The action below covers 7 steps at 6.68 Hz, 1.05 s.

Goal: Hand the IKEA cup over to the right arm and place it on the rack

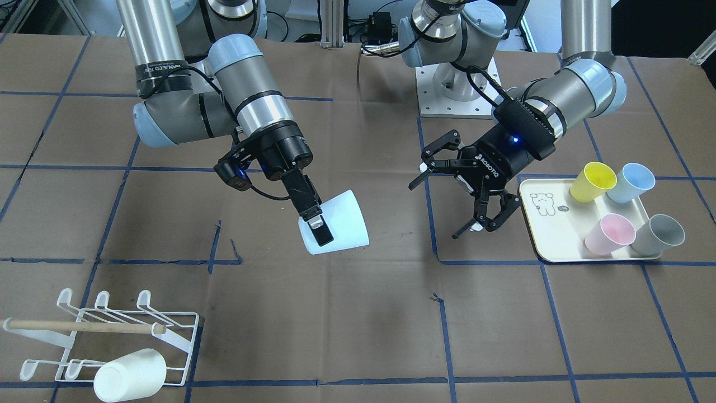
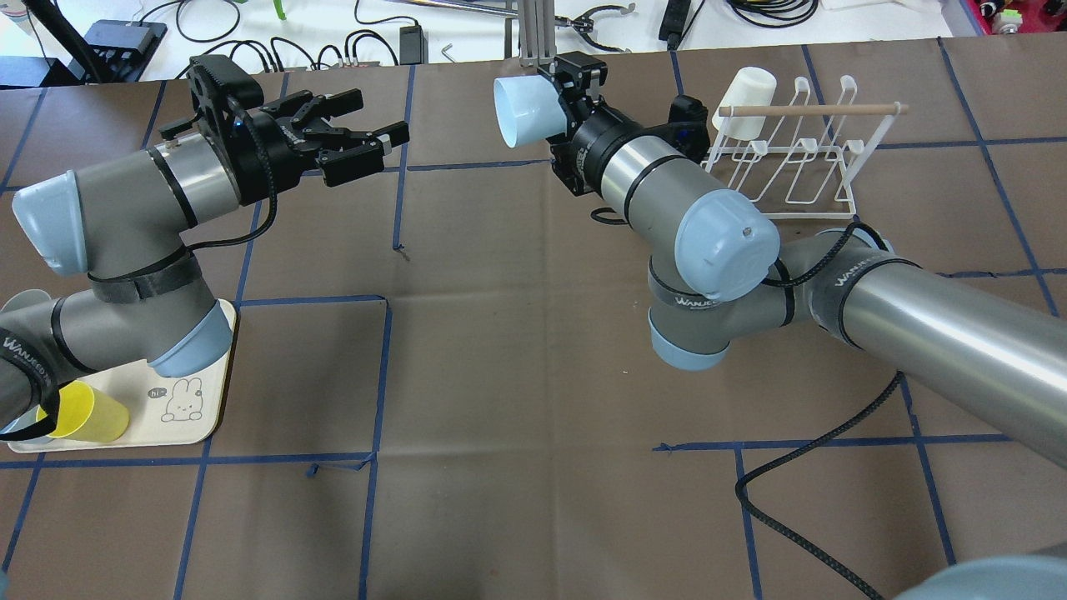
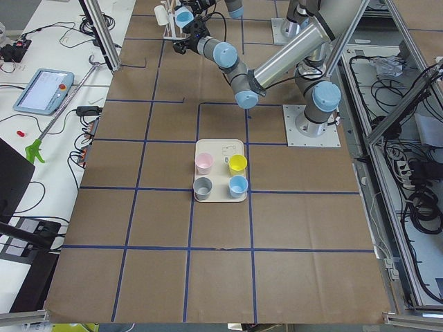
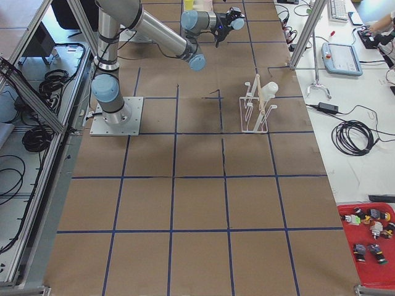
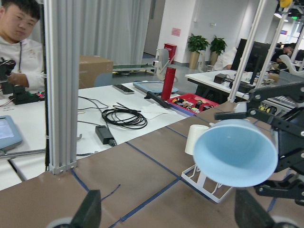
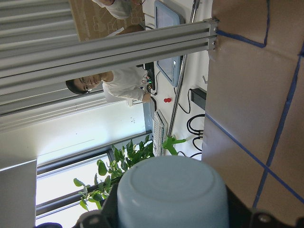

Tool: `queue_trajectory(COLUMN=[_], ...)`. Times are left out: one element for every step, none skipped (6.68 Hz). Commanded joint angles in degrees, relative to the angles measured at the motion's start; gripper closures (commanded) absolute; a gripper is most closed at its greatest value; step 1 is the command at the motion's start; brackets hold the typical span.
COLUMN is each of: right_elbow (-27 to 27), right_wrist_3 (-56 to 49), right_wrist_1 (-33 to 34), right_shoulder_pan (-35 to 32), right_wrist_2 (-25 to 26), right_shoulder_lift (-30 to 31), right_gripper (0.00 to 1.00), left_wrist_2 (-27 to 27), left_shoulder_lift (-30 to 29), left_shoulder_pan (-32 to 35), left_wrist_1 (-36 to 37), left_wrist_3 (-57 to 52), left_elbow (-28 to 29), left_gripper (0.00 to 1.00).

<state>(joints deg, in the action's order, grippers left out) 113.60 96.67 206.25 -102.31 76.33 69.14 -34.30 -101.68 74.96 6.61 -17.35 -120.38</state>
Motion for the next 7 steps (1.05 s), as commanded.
queue_trajectory(right_elbow=[-0.05, 0.04, -0.22, -0.48, -0.75, -1.01, -1.19], right_wrist_3=[-14.93, -25.99, -40.28, -51.21, -56.54, -62.60, -70.75], right_wrist_1=[-0.06, -0.06, -0.06, -0.06, 0.38, 0.47, 0.03], right_shoulder_pan=[4.11, 6.66, 8.34, 9.57, 11.15, 13.78, 17.63], right_wrist_2=[-0.04, -0.13, 0.13, 0.22, 0.13, 0.05, 0.05], right_shoulder_lift=[0.29, 0.38, 0.55, 0.47, 0.55, 0.12, 0.03], right_gripper=[0.80, 0.81, 0.82, 0.83, 0.83, 0.83, 0.83], left_wrist_2=[-17.74, -25.91, -35.30, -45.23, -50.37, -51.38, -55.13], left_shoulder_lift=[1.30, 3.31, 4.72, 4.73, 4.21, 4.12, 4.47], left_shoulder_pan=[0.54, 1.93, 5.17, 8.51, 10.89, 11.17, 11.35], left_wrist_1=[-6.81, -16.44, -30.55, -45.91, -62.86, -76.34, -86.05], left_wrist_3=[10.37, 10.67, 10.84, 11.89, 14.68, 17.15, 19.35], left_elbow=[4.43, 7.76, 13.02, 19.85, 25.58, 29.81, 32.73], left_gripper=[0.01, 0.01, 0.01, 0.01, 0.01, 0.01, 0.01])
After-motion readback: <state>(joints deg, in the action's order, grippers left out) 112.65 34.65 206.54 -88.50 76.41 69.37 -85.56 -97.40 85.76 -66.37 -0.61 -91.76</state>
